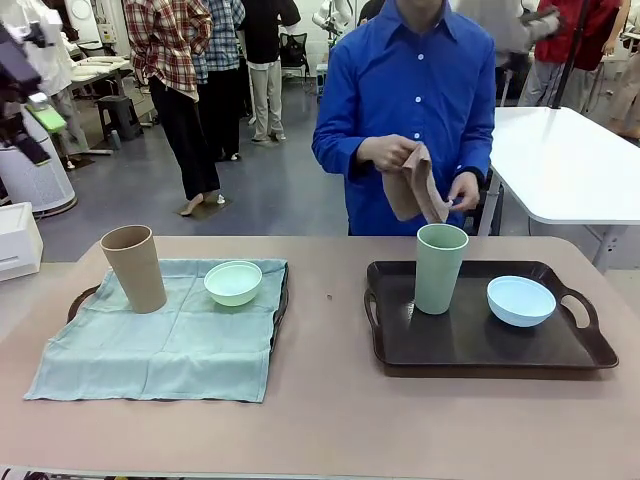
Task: Set up a tray with a mat and arrange the tableware.
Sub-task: Pick up the Picnic Bowl and Reusable plastic cup from the Handle tray in front of the human's position and hold them in the air.
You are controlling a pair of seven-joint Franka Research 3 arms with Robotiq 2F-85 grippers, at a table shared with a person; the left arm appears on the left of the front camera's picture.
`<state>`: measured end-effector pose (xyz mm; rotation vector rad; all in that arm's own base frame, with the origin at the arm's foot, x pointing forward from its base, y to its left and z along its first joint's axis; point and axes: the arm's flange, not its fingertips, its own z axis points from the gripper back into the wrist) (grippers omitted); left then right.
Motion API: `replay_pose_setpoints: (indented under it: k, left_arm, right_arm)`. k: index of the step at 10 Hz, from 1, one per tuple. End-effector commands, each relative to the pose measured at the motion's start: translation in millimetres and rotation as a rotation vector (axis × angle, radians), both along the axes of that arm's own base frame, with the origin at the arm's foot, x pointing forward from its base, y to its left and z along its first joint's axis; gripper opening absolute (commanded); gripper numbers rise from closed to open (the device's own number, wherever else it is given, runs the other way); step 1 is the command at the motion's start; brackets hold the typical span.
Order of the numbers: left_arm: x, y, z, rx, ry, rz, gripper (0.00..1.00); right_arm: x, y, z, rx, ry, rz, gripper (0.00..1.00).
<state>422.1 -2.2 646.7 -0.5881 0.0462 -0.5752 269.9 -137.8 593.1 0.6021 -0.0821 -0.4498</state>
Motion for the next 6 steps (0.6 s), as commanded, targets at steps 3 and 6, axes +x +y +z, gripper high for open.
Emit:
replay_pose_setpoints:
  k: [3,6]
  left_arm:
    - [8,-84,-8,0.350,-0.263,-0.232,1.00]
    - [15,-156,-36,0.427,-0.395,-0.336,1.00]
  right_arm:
    - [40,52,-30,-0.234,0.167,0.089,0.89]
    - [69,81,-61,-0.321,0.259,0.124,0.89]
